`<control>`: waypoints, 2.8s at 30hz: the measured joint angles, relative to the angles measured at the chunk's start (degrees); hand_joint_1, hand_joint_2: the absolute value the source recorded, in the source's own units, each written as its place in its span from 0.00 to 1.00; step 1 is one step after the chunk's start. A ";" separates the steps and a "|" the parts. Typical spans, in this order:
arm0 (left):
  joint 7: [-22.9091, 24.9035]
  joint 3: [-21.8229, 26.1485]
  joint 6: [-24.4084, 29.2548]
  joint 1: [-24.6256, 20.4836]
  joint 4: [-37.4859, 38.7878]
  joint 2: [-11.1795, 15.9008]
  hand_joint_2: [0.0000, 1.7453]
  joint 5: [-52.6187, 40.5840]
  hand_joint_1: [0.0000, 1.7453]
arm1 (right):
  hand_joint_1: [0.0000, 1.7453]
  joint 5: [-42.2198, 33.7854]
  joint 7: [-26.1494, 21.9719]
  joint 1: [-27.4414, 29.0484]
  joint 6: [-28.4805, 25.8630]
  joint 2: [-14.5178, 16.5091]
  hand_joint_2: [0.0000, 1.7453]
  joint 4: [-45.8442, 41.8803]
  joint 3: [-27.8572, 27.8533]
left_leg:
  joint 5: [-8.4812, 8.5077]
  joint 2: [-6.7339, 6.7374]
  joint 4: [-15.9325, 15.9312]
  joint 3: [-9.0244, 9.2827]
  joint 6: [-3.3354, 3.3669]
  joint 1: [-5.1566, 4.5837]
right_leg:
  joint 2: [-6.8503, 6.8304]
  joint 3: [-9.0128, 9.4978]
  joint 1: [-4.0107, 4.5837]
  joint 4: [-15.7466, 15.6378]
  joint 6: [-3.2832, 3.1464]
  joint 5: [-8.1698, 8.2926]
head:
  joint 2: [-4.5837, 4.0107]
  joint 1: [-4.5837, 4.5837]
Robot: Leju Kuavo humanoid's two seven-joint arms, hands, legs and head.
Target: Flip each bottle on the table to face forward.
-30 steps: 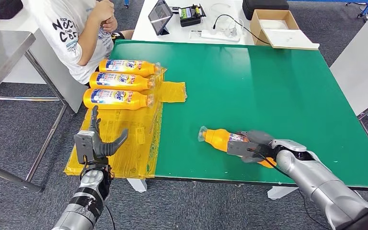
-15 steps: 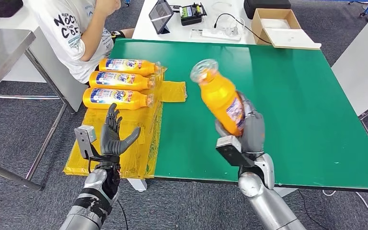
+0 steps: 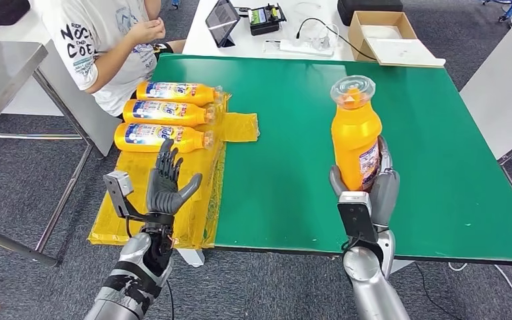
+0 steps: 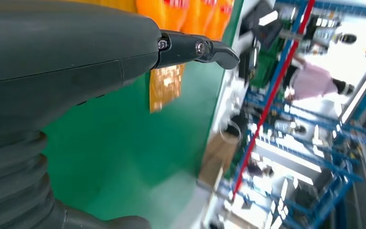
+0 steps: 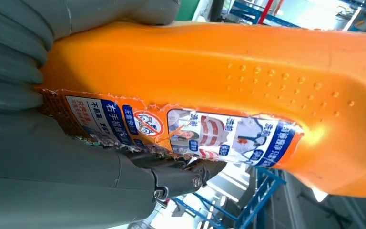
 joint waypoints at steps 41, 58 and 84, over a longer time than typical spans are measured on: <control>3.09 -14.03 -18.72 -1.95 1.99 4.13 1.00 8.90 0.00 | 1.00 -1.88 -8.68 -8.99 5.51 13.45 1.00 34.16 10.79 | 0.00 0.08 -0.01 0.00 -0.01 0.04 | 0.02 -0.03 0.02 0.01 -0.01 0.00 | 0.00 0.02; 3.44 -15.09 -19.48 -2.91 3.76 4.32 1.00 9.82 0.00 | 1.00 -0.20 -8.18 -10.71 4.07 15.30 1.00 38.41 13.17 | 0.00 0.10 -0.01 0.00 -0.01 0.04 | 0.03 -0.04 0.03 0.01 -0.01 0.00 | 0.00 0.01; 3.88 -15.84 -16.80 -6.09 11.01 4.19 1.00 12.70 0.00 | 1.00 -8.18 -4.58 -12.28 3.66 17.28 1.00 45.43 26.90 | 0.00 0.18 -0.01 0.01 -0.02 0.04 | 0.11 -0.09 0.03 0.01 -0.02 0.00 | 0.00 0.02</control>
